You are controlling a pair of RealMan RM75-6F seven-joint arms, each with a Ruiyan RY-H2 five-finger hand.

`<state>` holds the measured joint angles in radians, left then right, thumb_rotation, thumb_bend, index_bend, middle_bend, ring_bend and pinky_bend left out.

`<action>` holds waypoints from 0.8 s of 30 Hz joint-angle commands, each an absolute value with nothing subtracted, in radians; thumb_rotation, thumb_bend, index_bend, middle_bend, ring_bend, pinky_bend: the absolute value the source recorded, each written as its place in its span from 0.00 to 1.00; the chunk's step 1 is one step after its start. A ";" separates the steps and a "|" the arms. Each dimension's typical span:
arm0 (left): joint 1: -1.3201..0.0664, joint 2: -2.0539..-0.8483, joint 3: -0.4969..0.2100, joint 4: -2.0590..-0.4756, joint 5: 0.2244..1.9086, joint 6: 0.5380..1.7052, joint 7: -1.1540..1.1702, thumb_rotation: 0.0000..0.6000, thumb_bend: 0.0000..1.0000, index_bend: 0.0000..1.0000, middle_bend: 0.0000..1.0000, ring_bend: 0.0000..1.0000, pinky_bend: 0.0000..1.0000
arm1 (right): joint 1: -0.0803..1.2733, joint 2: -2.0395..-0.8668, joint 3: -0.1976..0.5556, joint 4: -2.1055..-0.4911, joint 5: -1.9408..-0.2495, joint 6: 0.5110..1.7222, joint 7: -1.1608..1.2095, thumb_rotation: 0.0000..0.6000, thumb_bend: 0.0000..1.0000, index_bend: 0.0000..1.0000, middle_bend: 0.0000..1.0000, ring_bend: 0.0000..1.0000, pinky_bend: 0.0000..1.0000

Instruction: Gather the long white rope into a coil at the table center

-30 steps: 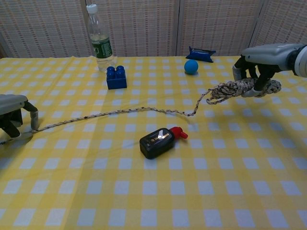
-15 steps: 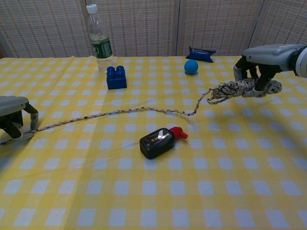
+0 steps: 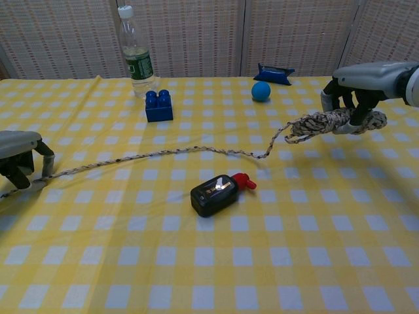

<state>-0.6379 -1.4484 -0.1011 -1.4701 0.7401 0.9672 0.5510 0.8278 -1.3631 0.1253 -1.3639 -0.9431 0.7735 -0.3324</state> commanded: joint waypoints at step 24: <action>-0.599 -1.295 -0.123 -1.610 0.913 1.030 0.402 1.00 0.36 0.77 1.00 1.00 1.00 | 0.828 -1.345 0.140 -1.408 -0.947 0.794 -0.337 1.00 0.45 0.70 0.64 0.55 0.59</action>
<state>-0.6037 -1.3074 -0.1186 -1.5950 0.9001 1.0272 0.4174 0.8277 -1.3456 0.1393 -1.4073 -0.9469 0.7937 -0.3371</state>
